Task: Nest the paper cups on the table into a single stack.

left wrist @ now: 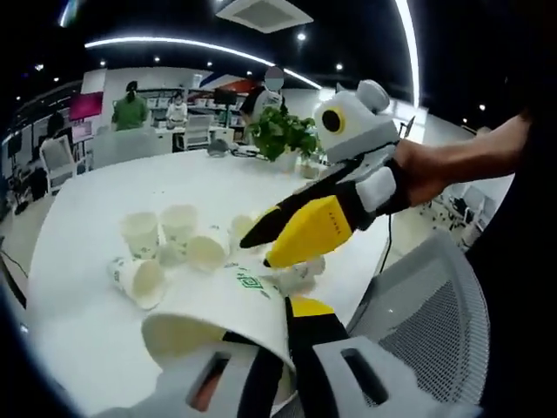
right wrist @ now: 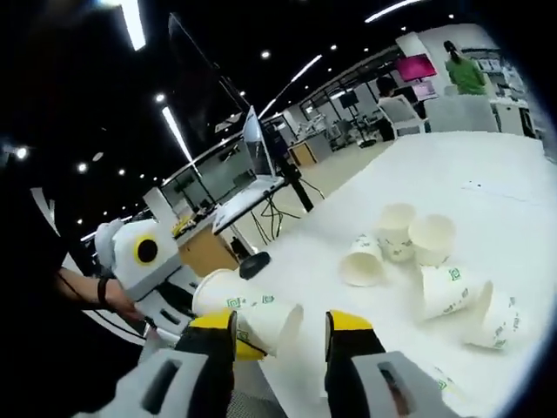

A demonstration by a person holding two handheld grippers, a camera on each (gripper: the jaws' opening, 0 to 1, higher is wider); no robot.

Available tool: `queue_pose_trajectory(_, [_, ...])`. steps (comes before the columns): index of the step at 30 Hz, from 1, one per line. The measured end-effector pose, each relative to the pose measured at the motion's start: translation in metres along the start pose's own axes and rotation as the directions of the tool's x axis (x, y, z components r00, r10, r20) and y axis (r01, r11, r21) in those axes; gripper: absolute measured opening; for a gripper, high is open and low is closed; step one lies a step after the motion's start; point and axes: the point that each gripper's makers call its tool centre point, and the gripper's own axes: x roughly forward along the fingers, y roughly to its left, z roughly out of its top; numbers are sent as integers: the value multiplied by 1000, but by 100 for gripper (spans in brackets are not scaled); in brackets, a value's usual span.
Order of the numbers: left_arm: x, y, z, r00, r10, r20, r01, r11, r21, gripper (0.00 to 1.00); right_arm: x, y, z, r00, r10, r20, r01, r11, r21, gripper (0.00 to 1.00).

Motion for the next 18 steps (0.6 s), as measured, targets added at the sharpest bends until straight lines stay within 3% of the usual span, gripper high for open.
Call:
queue_pose_trajectory(4, [3,5,-4,999,4,-49,-4,1000,7,0,-4,-9,-8,997,-70,-20,69,996,-65,54])
queue_pose_trajectory(6, [4,12,-12,993,33,-115,-33,999,5,0,-6,-12,-11,994,-108,-27,104,989,-102,57])
queue_pose_trajectory(9, [10,14,-13,991,14,-133,-12,1000,15,0,-10,-13,-13,990,-141,-23,137,982,-127,62])
queue_pose_trajectory(18, [21,31,-28,966,18,-258,6,996,91,0,-22,-17,-14,977,-213,26,214,971,-109,63])
